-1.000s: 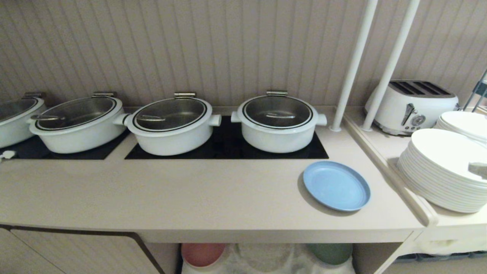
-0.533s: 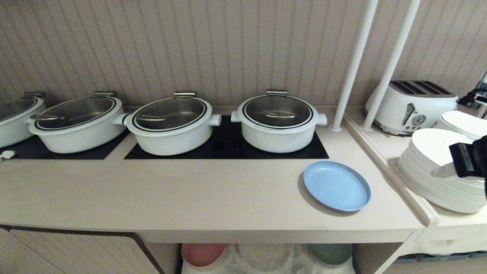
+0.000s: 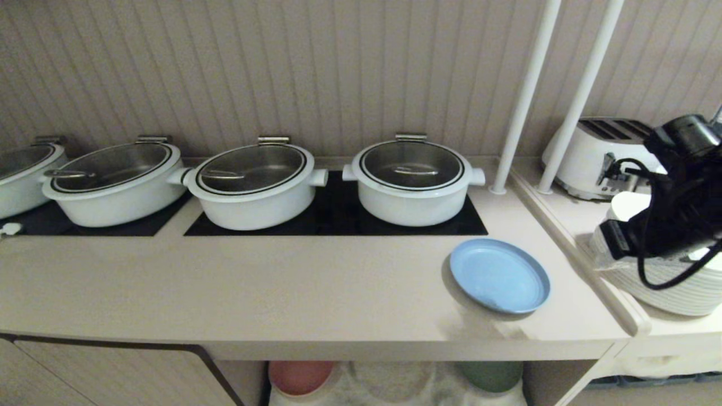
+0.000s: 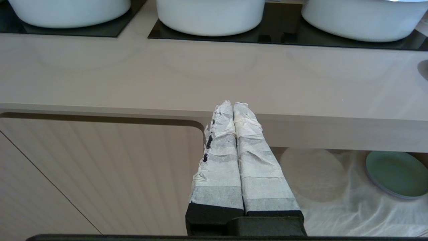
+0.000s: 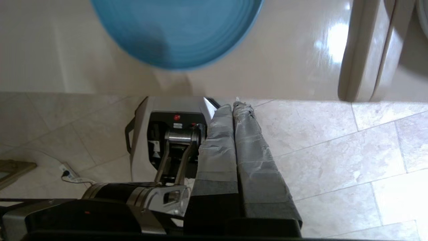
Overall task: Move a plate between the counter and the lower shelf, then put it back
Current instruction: Pick up the plate
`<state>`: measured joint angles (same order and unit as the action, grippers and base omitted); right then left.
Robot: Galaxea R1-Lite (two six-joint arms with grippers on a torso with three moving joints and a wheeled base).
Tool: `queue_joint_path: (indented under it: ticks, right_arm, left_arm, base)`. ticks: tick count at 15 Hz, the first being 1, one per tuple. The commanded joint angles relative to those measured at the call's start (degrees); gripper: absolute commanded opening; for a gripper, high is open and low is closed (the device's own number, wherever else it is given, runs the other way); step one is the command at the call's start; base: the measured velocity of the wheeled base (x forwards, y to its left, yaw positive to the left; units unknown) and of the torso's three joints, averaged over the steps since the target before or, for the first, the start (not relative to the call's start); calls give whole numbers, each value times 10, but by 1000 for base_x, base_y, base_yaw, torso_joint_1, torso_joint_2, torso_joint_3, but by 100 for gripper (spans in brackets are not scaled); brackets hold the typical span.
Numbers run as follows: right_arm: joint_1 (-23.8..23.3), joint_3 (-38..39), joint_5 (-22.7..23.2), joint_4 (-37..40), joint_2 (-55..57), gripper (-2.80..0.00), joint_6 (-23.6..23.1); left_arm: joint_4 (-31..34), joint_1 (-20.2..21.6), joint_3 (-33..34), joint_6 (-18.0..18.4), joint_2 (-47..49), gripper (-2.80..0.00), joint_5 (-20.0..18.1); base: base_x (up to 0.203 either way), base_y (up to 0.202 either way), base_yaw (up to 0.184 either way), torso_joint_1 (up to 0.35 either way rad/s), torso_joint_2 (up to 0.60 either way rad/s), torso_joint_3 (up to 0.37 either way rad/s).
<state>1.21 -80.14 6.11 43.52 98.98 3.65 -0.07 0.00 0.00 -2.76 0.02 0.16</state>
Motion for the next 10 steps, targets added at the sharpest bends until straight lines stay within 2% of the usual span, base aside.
queue_joint_path:
  ticks: [1, 4, 10]
  right_arm:
    - [-1, -43, 0, 18, 59, -280, -19]
    - [-1, -97, 0, 51, 120, -280, -58]
    - [2, -199, -5, 79, 224, -280, -63]
  left_arm:
    - [0, 0, 0, -1, 0, -280, 0]
    - [0, 0, 0, -1, 0, -280, 0]
    - [0, 0, 0, -1, 0, -280, 0]
  base:
    - [0, 0, 0, 0, 0, 0]
    - [0, 0, 0, 0, 0, 0]
    - [0, 0, 0, 0, 0, 0]
